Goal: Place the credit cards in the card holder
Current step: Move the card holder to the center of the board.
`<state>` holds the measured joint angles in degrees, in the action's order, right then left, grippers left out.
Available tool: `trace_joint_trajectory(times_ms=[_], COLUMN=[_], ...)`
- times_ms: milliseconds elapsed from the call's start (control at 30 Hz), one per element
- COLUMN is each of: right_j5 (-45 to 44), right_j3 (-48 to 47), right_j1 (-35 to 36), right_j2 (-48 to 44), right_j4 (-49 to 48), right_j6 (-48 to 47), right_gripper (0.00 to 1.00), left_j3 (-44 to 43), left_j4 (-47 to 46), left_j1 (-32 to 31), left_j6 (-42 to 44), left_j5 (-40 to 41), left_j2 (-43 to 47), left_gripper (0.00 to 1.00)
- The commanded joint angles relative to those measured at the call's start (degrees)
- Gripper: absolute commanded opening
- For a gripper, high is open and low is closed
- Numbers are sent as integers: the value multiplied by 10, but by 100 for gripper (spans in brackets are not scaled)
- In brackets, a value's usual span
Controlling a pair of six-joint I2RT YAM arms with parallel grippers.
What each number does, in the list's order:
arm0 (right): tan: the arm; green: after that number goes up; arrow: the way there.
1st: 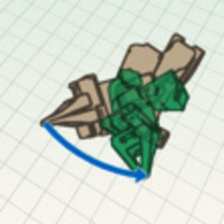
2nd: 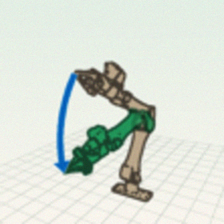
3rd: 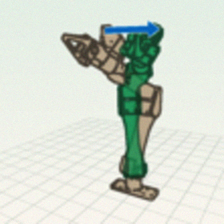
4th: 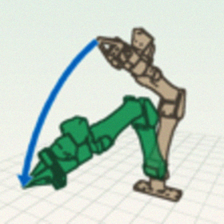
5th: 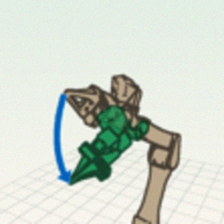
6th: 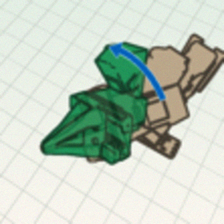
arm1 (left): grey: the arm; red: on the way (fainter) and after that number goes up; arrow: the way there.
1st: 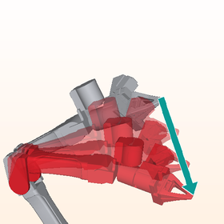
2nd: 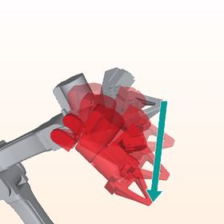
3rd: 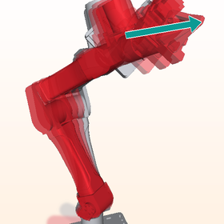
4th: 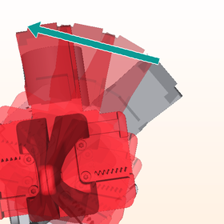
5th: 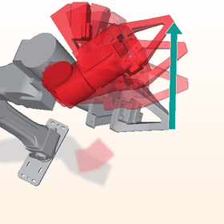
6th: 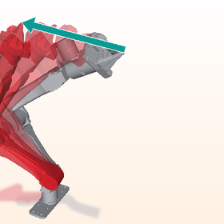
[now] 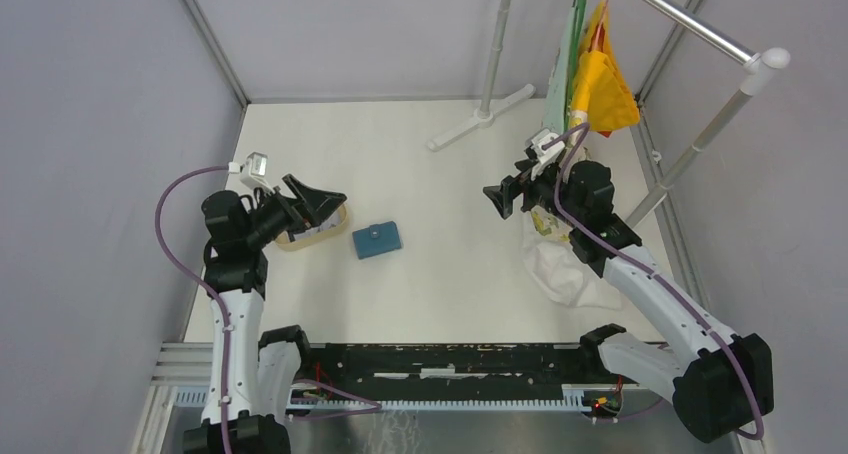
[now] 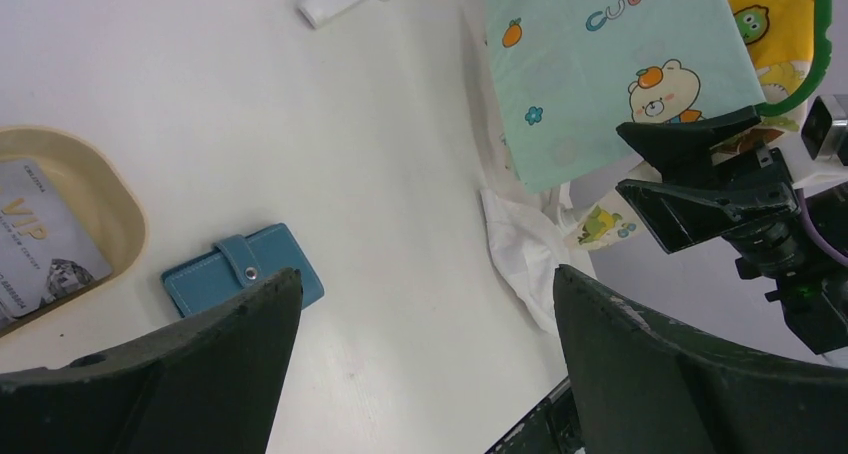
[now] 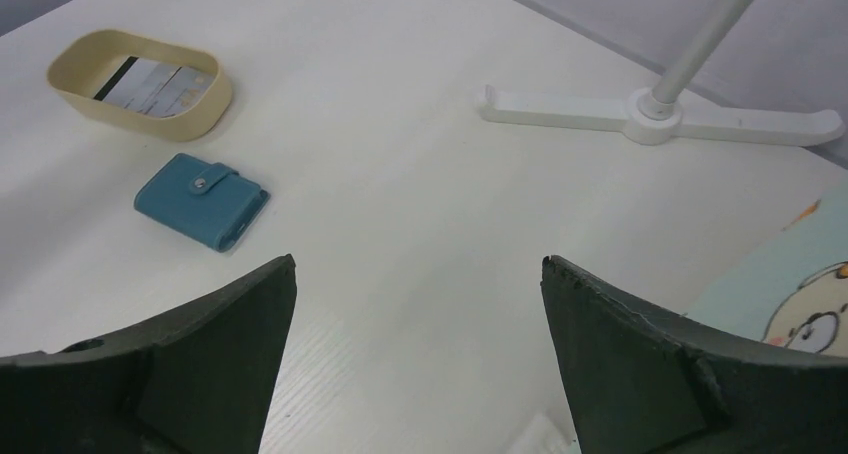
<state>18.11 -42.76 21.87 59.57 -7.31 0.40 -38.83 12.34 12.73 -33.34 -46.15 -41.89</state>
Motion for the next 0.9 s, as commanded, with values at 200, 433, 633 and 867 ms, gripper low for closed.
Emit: trace_joint_trajectory(times_ms=[200,433,633,867], right_j5=[301,321,299,276], right_j3=[53,66,54,45], right_j1=[-11,-17,-17,-17], right_j2=[10,28,45,55], right_j4=[-23,26,62,72], right_j6=[-138,-223,-252,-260], right_gripper=[98,98,98,98], left_j3=[54,65,48,68], left_j4=[-35,12,48,45], left_j1=[-194,-483,-504,-484], left_j6=[-56,-82,-94,-91], left_j5=[187,590,709,775], left_j2=[32,-29,-116,-155], left_gripper=[99,90,88,91])
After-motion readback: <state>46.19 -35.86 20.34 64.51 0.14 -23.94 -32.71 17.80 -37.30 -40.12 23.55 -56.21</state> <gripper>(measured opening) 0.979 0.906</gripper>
